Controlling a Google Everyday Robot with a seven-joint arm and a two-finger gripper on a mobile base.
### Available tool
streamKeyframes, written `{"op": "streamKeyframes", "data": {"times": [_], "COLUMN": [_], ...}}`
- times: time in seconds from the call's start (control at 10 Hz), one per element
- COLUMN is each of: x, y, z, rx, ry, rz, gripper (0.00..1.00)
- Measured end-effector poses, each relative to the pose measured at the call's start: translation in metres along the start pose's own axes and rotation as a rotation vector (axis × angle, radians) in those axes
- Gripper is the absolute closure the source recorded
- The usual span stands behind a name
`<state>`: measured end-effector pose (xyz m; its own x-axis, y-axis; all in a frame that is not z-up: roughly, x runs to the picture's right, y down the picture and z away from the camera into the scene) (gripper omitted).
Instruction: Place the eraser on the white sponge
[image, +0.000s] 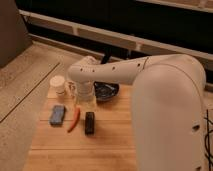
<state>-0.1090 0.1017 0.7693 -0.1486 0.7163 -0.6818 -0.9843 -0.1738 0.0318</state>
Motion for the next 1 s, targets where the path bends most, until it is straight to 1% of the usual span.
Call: {"op": "streamKeyframes", "data": {"times": [0.1, 0.3, 0.4, 0.5, 0.7, 0.8, 1.0], "x": [0.003, 0.014, 0.026, 0.032, 0.050, 0.057, 0.066], "y": [0.003, 0.010, 0.012, 0.012, 0.010, 0.006, -0.001], "z": [0.004, 0.007, 0.004, 0.002, -0.006, -0.008, -0.012], "rx": [-0.012, -0.027, -0.018, -0.009, 0.033, 0.055, 0.077], "ry": [0.008, 0.011, 0.004, -0.006, -0.032, -0.039, -0.046], "rz": [0.017, 0.025, 0.021, 0.016, 0.000, 0.003, 0.022], "gripper": [0.35, 0.35, 0.35, 0.35, 0.35, 0.35, 0.35]}}
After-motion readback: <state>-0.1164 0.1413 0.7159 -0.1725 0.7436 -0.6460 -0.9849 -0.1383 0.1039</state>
